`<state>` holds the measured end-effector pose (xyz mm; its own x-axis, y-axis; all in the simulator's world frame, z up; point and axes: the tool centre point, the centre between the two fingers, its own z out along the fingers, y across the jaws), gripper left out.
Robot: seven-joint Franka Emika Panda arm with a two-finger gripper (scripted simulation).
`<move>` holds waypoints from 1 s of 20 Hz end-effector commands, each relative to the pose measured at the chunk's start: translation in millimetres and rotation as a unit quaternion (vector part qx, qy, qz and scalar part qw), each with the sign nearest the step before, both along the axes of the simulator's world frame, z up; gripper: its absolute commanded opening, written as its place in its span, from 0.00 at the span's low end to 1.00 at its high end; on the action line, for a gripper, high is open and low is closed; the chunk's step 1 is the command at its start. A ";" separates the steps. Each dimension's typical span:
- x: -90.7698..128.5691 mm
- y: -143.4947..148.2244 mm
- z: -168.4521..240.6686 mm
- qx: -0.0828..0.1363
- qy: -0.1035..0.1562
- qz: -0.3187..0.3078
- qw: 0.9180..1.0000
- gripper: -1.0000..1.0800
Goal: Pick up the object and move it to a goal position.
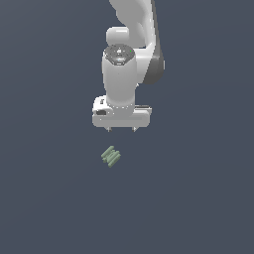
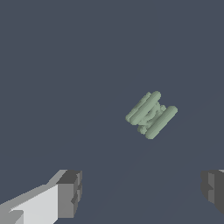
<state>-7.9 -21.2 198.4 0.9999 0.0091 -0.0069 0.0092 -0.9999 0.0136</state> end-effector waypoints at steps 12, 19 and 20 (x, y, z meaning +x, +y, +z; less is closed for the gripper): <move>12.3 19.6 22.4 -0.005 -0.026 0.025 0.999 0.96; 13.1 17.7 19.3 -0.004 -0.025 0.016 1.000 0.96; 13.6 16.9 17.9 -0.003 -0.025 0.011 1.000 0.96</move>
<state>5.2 -3.2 218.1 0.9982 0.0423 0.0436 0.0413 -0.9989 0.0227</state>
